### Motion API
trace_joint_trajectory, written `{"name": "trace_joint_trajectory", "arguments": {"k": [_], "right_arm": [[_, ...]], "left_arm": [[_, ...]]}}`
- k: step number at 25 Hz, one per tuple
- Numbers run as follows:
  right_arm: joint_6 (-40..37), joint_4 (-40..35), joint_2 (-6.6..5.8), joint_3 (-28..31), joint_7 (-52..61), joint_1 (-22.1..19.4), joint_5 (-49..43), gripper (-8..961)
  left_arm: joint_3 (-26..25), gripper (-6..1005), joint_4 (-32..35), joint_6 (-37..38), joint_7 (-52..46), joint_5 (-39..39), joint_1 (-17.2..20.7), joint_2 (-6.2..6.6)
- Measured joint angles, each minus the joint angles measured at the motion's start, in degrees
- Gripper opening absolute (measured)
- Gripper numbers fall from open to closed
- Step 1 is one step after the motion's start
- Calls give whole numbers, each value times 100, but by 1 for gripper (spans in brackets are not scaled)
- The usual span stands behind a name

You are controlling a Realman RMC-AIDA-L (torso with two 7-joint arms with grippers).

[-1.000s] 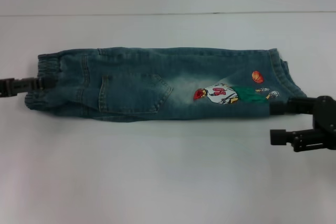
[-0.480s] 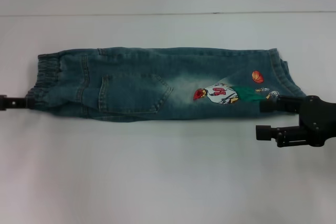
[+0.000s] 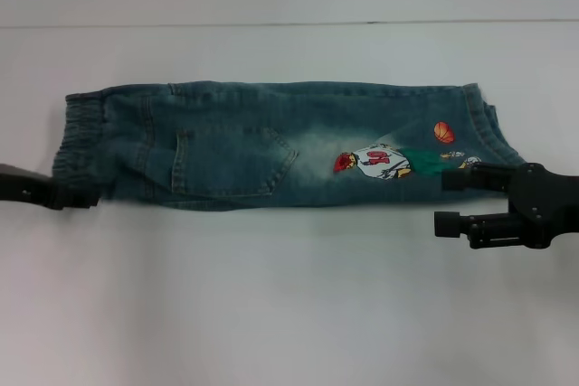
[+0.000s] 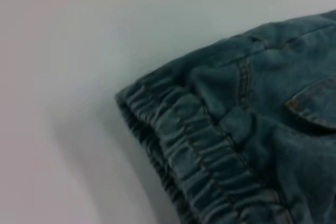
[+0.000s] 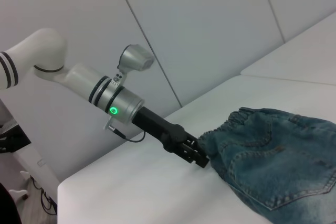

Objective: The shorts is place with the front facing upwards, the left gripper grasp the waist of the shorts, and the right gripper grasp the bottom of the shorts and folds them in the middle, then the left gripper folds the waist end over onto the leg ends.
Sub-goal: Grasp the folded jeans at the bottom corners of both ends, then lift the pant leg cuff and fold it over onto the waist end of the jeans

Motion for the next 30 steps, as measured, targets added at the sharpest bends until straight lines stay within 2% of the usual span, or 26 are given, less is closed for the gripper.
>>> {"name": "trace_joint_trajectory", "arguments": {"k": [3, 16, 25, 30], "right_arm": [[0, 3, 0, 0, 0, 1, 3, 941], [137, 60, 0, 18, -8, 64, 3, 931], [247, 73, 0, 11, -9, 109, 3, 924], [337, 77, 12, 8, -9, 109, 3, 920]], "left_arm": [[1, 653, 47, -41, 1, 2, -15, -31], [-54, 183, 174, 42, 2, -18, -2, 11], [-18, 134, 371, 227, 162, -49, -16, -38], [-41, 58, 531, 447, 229, -60, -32, -66]]}}
